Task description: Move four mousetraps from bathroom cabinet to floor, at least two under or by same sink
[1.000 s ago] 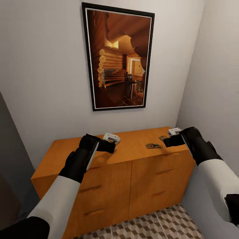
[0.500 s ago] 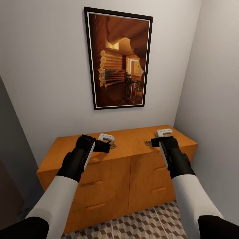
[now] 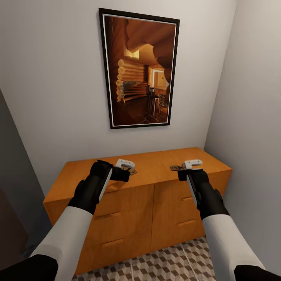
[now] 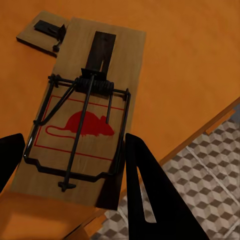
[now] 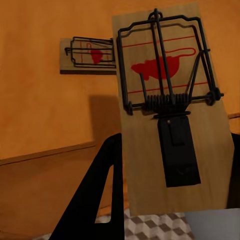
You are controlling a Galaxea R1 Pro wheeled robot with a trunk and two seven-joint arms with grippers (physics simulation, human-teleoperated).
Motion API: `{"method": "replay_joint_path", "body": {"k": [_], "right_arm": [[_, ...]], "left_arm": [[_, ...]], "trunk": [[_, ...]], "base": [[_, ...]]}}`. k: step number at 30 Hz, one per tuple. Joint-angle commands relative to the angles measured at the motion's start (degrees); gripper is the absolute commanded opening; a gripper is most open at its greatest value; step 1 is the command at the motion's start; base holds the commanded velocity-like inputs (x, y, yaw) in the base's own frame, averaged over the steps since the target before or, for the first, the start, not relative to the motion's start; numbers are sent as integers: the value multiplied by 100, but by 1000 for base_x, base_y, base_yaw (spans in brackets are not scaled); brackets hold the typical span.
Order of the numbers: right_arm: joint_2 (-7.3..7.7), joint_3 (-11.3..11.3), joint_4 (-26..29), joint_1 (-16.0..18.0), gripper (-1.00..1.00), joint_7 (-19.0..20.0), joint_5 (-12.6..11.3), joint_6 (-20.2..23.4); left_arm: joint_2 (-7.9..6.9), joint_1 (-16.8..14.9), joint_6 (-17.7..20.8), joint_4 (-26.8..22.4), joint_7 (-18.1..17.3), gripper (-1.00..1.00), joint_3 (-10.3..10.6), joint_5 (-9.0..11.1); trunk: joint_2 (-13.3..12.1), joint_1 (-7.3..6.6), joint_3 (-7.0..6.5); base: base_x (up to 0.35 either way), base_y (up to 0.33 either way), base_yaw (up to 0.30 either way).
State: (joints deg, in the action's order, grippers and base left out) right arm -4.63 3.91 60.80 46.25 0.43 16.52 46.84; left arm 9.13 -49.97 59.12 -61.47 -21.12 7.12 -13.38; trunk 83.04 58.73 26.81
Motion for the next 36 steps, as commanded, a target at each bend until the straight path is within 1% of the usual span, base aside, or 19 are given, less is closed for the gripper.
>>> {"method": "replay_joint_path", "body": {"k": [1, 8, 18, 25, 31, 36], "right_arm": [[-5, 11, 5, -1, -100, 11, 2, 17], [-3, 13, 3, -18, -100, 128, 8, 4], [2, 13, -28, -40, -100, 158, 1, 5], [-1, 13, -274, -193, -100, 137, 12, -43], [-3, 24, -324, -247, -100, 134, 10, -145], [-3, 136, -331, -330, -100, 133, 16, -299]], "left_arm": [[1, -4, 14, 0, -59, -100, 0, -69], [-7, -4, 20, 19, -62, -100, -8, -74], [9, -1, 12, 21, -57, -100, -9, -76], [26, 41, 7, 70, -45, -100, -6, -88], [27, 52, 4, 58, -29, -100, -1, -125], [29, 56, 3, 23, -25, -100, 0, -136]], "trunk": [[4, 0, 7], [4, 0, 7], [4, 0, 7], [4, 0, 7], [4, 0, 7], [4, 0, 7]], "base": [[0, 0, 0], [0, 0, 0], [-31, 0, 0], [-277, 0, 0], [-323, 0, 0], [-326, 0, 0]]}}
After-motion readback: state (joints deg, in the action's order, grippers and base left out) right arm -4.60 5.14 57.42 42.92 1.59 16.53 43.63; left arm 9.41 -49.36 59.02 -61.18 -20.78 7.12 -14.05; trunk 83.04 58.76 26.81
